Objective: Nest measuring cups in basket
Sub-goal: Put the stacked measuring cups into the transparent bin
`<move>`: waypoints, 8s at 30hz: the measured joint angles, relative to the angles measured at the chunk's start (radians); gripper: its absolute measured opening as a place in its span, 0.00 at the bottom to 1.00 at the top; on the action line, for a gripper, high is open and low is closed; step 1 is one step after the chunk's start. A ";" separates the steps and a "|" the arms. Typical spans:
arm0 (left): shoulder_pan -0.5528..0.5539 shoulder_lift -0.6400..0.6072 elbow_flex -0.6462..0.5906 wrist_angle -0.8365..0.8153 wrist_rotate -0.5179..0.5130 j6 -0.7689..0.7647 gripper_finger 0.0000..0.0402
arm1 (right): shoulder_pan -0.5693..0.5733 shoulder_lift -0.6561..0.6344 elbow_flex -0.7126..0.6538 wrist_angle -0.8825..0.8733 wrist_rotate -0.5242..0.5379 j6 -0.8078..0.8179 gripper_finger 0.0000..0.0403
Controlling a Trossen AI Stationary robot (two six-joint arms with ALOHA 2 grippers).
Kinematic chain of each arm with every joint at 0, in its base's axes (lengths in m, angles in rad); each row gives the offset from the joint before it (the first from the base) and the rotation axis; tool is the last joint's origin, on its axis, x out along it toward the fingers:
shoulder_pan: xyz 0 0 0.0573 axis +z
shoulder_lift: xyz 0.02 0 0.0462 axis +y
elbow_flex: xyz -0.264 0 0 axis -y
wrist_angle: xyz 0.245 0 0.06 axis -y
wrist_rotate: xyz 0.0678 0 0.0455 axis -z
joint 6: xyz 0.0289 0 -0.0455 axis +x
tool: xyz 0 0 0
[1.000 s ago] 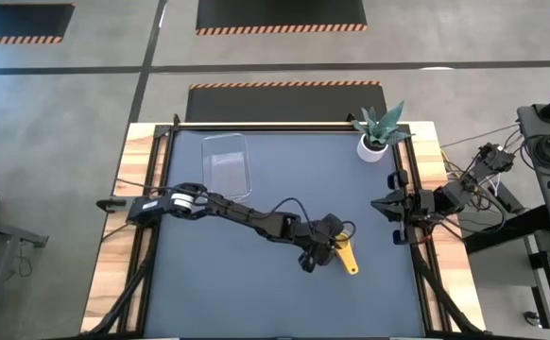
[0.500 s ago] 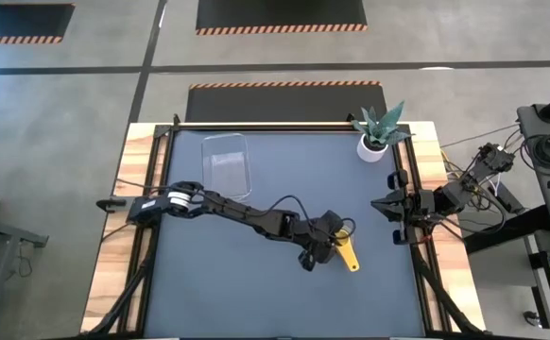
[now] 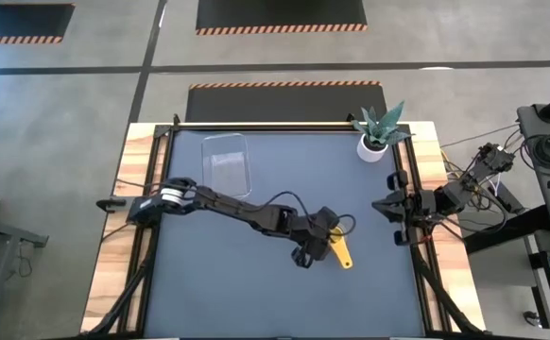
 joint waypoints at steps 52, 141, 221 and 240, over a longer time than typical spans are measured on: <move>0.121 -0.475 -0.276 -0.308 -0.140 -0.116 0.21 | 0.000 -0.001 0.000 0.000 -0.012 0.009 0.02; 0.443 -1.084 -1.017 -0.326 -0.416 -0.671 0.21 | -0.001 0.000 0.000 0.005 -0.002 -0.008 0.02; 0.460 -1.045 -1.051 -0.305 -0.329 -0.676 0.21 | -0.001 0.000 0.000 0.007 -0.002 -0.010 0.02; 0.462 -0.994 -1.051 -0.338 -0.325 -0.682 0.21 | -0.001 -0.001 0.000 0.008 -0.002 -0.010 0.02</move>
